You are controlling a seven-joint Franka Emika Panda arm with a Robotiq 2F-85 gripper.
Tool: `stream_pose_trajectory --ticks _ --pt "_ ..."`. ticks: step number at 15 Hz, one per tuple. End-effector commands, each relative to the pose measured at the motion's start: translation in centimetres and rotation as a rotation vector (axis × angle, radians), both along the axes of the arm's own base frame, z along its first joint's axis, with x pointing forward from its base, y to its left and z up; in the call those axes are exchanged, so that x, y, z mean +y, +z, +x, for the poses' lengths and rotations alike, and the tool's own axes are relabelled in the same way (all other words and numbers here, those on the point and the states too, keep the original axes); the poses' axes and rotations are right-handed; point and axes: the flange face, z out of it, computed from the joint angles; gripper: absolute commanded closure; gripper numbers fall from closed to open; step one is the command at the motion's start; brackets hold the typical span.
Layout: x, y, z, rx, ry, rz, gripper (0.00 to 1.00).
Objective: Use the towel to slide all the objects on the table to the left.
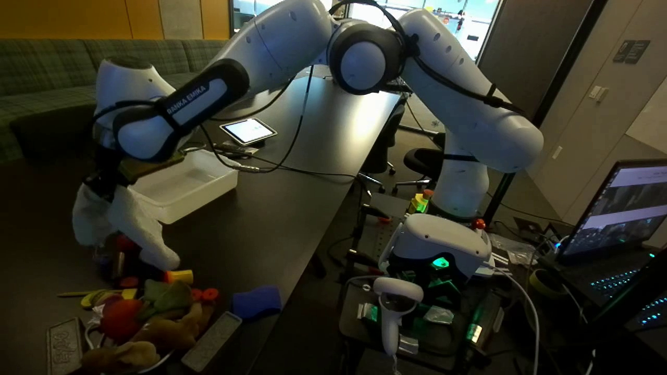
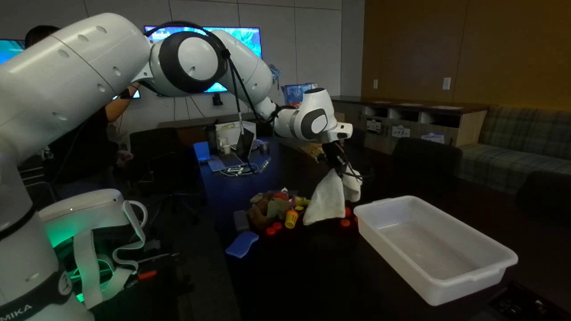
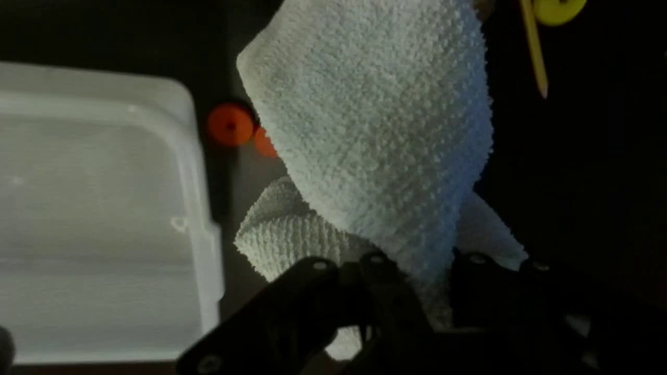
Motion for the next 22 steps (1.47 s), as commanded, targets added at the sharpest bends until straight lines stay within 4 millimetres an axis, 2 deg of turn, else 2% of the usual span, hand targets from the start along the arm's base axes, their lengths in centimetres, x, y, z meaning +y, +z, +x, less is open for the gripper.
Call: stream_pose_trajectory --ticks 1,3,5,7,9,10,11,15,18,22 --pt "-5.5 7.2 3.6 -0.096 -0.060 0.004 0.84" --pt "-9.3 10.0 5.6 -0.148 -0.114 0.000 0.84" --pt "-12.8 11.6 7.3 -0.183 -0.168 -0.012 0.84" --pt "-16.1 12.2 8.5 -0.205 -0.230 -0.034 0.84" --pt "-19.0 11.9 9.2 -0.200 -0.279 -0.067 0.83" --pt "-20.2 11.4 9.4 -0.190 -0.299 -0.087 0.48" --pt "-21.1 11.2 9.6 -0.183 -0.320 -0.104 0.48" --pt "-22.8 10.0 9.6 -0.134 -0.349 -0.181 0.23" --pt "-23.0 10.7 9.0 -0.065 -0.313 -0.221 0.03" --pt "-23.6 12.9 7.2 0.079 -0.173 -0.238 0.00"
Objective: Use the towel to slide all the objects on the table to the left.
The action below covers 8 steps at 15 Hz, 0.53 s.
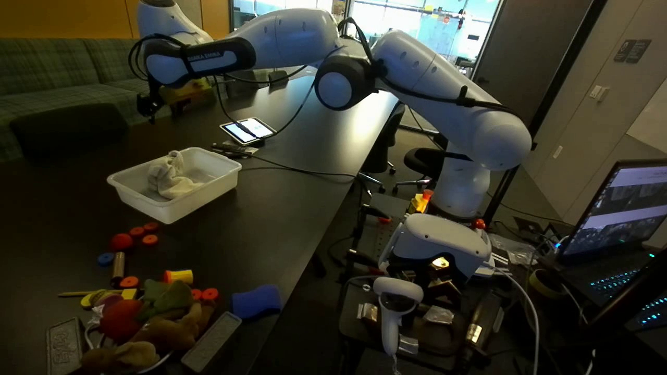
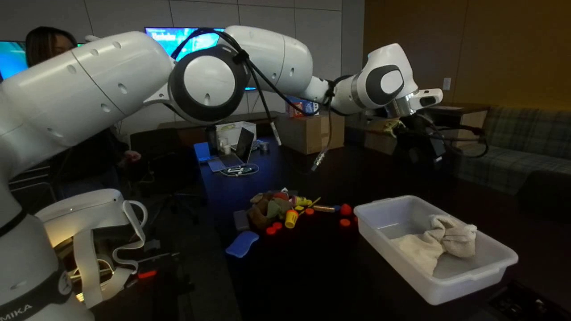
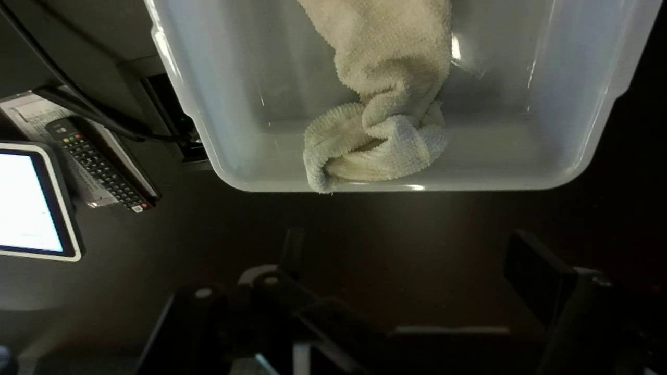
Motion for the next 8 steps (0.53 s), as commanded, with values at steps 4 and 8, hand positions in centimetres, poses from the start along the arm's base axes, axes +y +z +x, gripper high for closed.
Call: stream_pose_trajectory --ticks 4,8 --pt "-1.4 5.3 -4.3 0.232 0.119 -0.006 0.00" --pt "-2.6 6.8 -7.9 0.349 0.117 0.028 0.00"
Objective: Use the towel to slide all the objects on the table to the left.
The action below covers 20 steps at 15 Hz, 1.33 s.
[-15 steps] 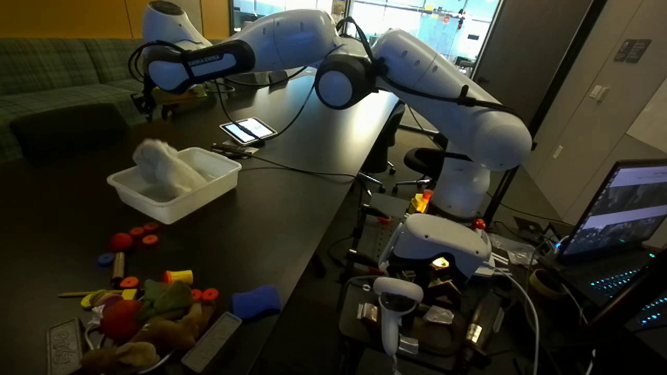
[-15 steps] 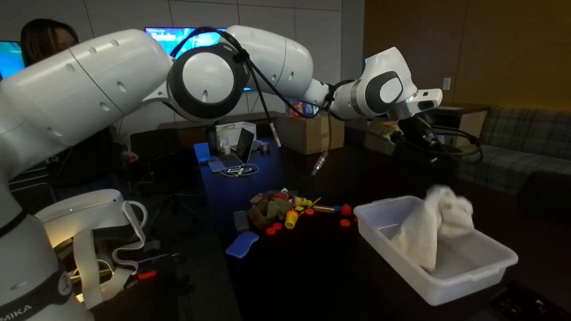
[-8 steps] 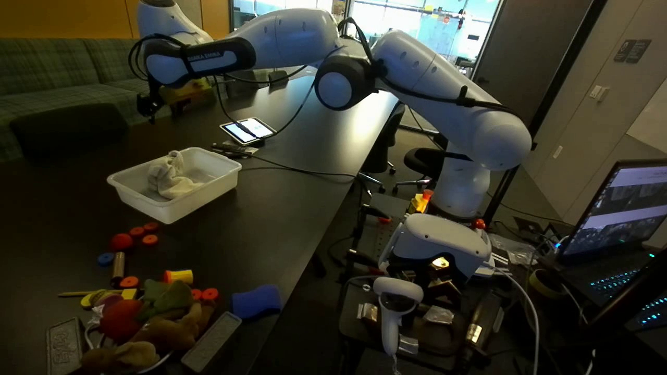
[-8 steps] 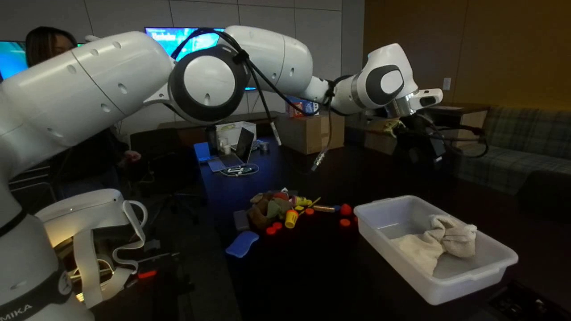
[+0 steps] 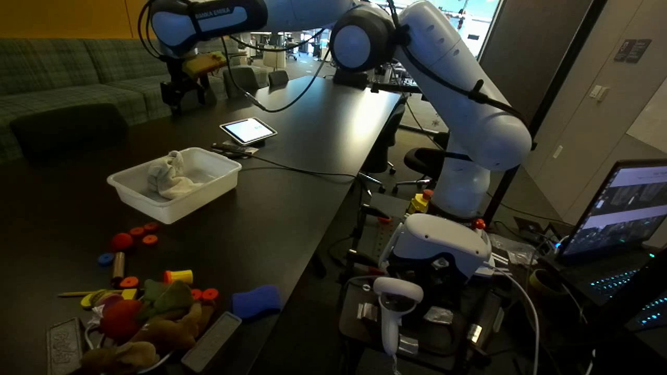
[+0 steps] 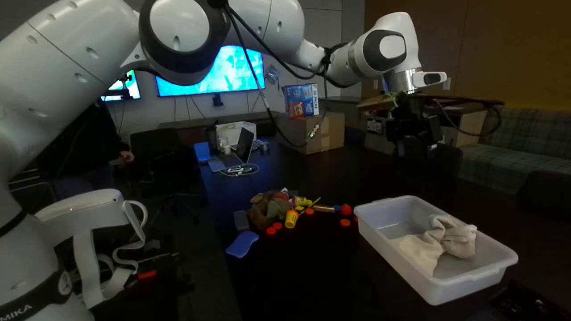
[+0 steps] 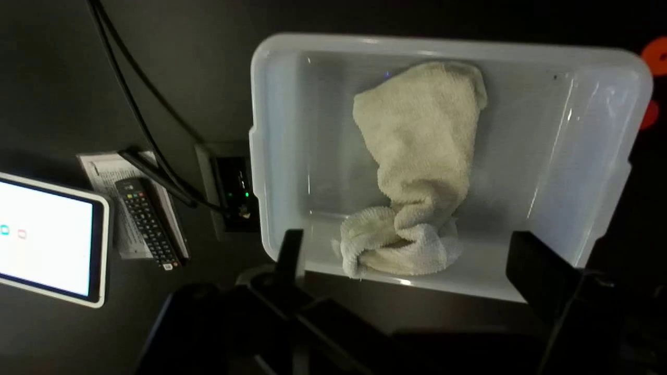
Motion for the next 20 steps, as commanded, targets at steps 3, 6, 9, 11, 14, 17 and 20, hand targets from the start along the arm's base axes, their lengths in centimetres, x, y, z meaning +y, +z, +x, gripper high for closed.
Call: stream_pose_trajectory --ticks 3,6,9,11,14,17,20 --pt "-0.9 2.5 -6.1 0.142 0.007 0.053 0.00" --pt "-1.8 2.8 -9.1 0.189 -0.001 0.089 0.00" --pt "-3.4 3.0 -12.3 0.218 -0.006 0.126 0.00" --pt "-4.7 2.9 -14.7 0.235 -0.015 0.142 0.00" --pt "-7.3 2.3 -18.7 0.269 -0.016 0.164 0.00" --pt "-10.1 1.4 -22.3 0.239 0.036 0.171 0.00" --pt "-12.8 0.0 -25.5 0.145 0.116 0.151 0.00"
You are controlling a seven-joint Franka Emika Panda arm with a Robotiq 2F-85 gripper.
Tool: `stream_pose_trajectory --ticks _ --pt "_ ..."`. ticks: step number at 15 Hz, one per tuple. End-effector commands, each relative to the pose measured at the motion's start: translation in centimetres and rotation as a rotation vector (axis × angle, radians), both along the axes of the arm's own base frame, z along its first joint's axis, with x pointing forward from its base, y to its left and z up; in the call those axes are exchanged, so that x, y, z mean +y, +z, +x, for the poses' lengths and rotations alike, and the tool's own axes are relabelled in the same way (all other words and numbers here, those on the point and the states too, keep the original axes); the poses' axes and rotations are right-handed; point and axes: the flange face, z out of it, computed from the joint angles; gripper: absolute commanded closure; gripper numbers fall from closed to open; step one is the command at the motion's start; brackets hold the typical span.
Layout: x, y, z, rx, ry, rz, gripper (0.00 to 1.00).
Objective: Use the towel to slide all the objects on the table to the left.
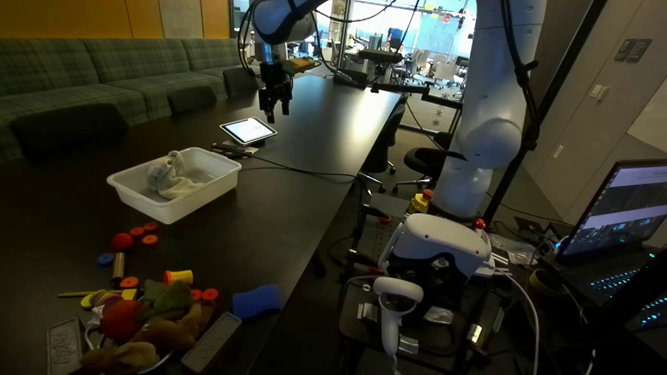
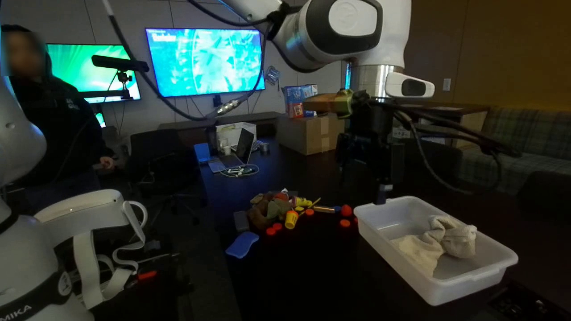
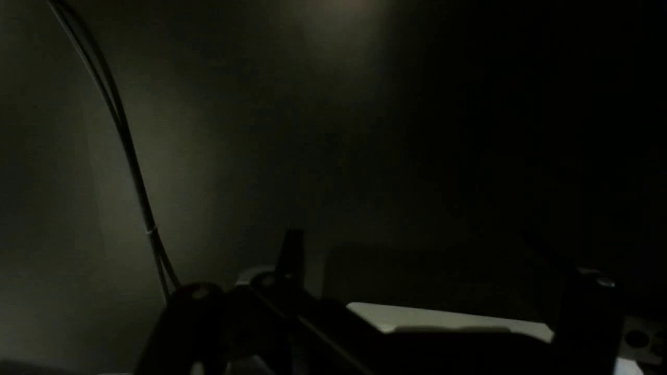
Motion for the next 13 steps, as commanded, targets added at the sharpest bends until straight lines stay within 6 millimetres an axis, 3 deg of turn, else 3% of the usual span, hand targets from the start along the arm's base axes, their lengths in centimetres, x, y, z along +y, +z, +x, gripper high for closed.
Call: stream_pose_trajectory --ticks 1,3,9,10,13 --pt "-2.0 -0.7 -5.4 -0.131 0.101 0.004 0.00" --pt "-3.3 -1.8 -7.8 -0.213 0.140 -0.013 0.00" --pt "-4.1 -5.5 -14.9 -0.385 0.196 -0.052 0.00" --pt "-4.3 -5.8 -12.4 -0.326 0.173 -0.048 0.00" --pt "-4.0 -6.6 -14.3 -0.344 0.184 -0.049 0.00"
